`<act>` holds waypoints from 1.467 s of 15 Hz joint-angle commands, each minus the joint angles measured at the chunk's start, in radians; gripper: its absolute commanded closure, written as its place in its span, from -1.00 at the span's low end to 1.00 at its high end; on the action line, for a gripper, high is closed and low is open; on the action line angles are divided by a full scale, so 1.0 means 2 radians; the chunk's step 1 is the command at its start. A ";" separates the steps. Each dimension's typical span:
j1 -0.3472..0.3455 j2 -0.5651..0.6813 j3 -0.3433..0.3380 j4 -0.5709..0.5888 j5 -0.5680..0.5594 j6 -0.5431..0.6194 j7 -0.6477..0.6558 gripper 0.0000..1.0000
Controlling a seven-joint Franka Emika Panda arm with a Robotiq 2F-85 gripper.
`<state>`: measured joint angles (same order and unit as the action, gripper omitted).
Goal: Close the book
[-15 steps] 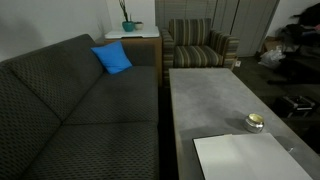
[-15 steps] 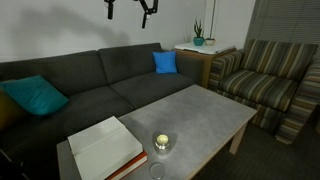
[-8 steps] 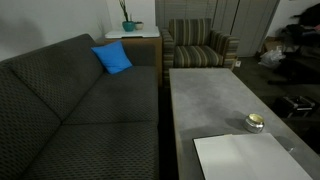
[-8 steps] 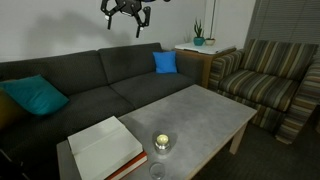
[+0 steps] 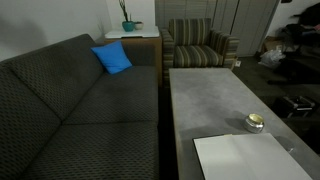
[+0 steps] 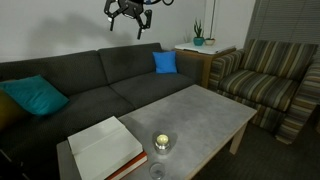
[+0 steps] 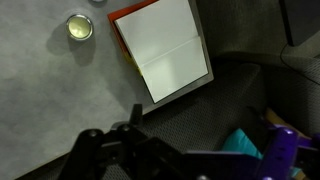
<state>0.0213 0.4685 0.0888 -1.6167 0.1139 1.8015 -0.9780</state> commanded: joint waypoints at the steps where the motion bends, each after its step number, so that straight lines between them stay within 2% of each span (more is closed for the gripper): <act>1: -0.003 0.010 0.008 0.015 -0.007 -0.011 0.012 -1.00; 5: 0.019 0.039 0.007 0.053 -0.025 -0.013 0.082 -1.00; 9: 0.068 0.076 0.000 0.099 -0.113 -0.022 0.208 -1.00; 10: 0.040 0.052 0.017 0.065 -0.087 -0.004 0.169 -1.00; 12: 0.048 0.060 0.021 0.070 -0.094 -0.003 0.182 -1.00; 18: 0.039 0.058 0.020 0.071 -0.093 -0.003 0.179 -1.00; 22: 0.074 0.082 0.016 0.096 -0.141 -0.011 0.219 -1.00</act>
<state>0.1317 0.5893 0.1138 -1.4751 -0.1009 1.7981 -0.6000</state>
